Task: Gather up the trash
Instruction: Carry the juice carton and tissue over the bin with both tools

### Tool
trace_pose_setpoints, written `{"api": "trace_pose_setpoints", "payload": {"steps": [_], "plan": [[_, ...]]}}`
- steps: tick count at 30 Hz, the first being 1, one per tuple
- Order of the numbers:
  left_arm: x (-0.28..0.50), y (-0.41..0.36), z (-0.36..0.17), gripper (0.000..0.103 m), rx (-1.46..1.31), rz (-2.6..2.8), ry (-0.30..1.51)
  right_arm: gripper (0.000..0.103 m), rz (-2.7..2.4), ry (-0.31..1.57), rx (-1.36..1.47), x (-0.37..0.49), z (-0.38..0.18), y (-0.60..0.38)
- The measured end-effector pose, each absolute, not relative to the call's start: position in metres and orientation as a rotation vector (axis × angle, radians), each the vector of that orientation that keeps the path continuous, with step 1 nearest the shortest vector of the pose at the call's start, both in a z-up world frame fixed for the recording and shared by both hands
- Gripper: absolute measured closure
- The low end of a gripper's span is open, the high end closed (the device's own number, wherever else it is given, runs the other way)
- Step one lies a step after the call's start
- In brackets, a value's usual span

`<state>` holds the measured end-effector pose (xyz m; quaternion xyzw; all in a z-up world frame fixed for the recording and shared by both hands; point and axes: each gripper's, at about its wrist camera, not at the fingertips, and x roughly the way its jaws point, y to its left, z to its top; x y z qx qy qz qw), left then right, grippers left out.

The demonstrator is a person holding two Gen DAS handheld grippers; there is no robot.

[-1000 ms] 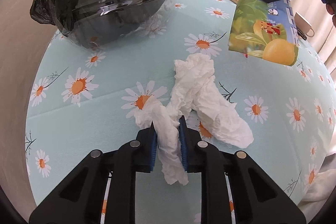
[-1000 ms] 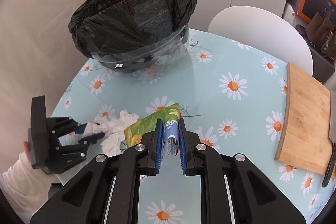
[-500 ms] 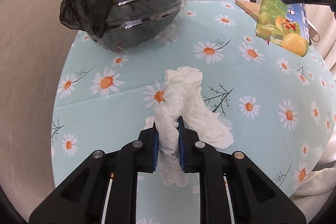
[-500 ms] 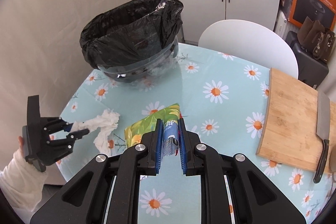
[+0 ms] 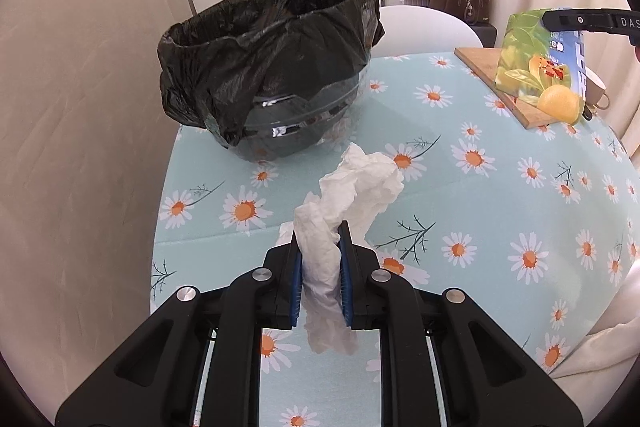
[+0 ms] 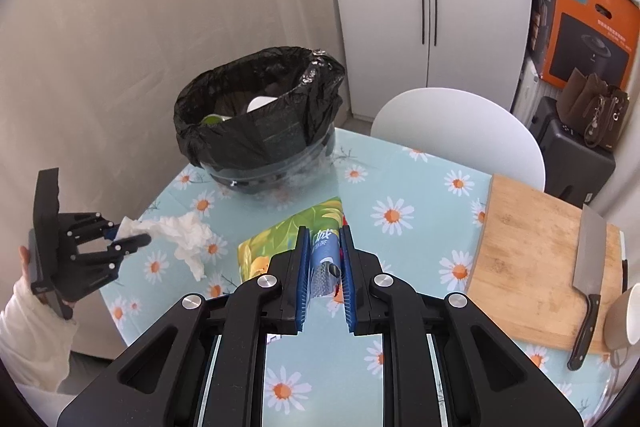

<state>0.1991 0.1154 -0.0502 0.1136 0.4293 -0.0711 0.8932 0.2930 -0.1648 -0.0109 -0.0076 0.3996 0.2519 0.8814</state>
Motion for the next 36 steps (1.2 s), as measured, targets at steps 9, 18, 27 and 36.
{"api": "trace_pose_setpoints", "payload": {"steps": [9, 18, 27, 36], "plan": [[0.2, 0.117, -0.001, 0.087, 0.26, -0.096, 0.778, 0.089, 0.556, 0.76, -0.032, 0.299, 0.014, -0.163], [0.195, 0.129, 0.06, 0.087, 0.226, -0.024, 0.642, 0.089, 0.596, 0.699, -0.067, 0.31, 0.038, -0.143], [0.214, 0.145, 0.093, 0.087, 0.189, 0.016, 0.581, 0.089, 0.657, 0.651, -0.062, 0.324, 0.065, -0.121], [0.246, 0.147, 0.105, 0.087, 0.18, -0.038, 0.544, 0.089, 0.654, 0.632, -0.065, 0.341, 0.087, -0.101]]}}
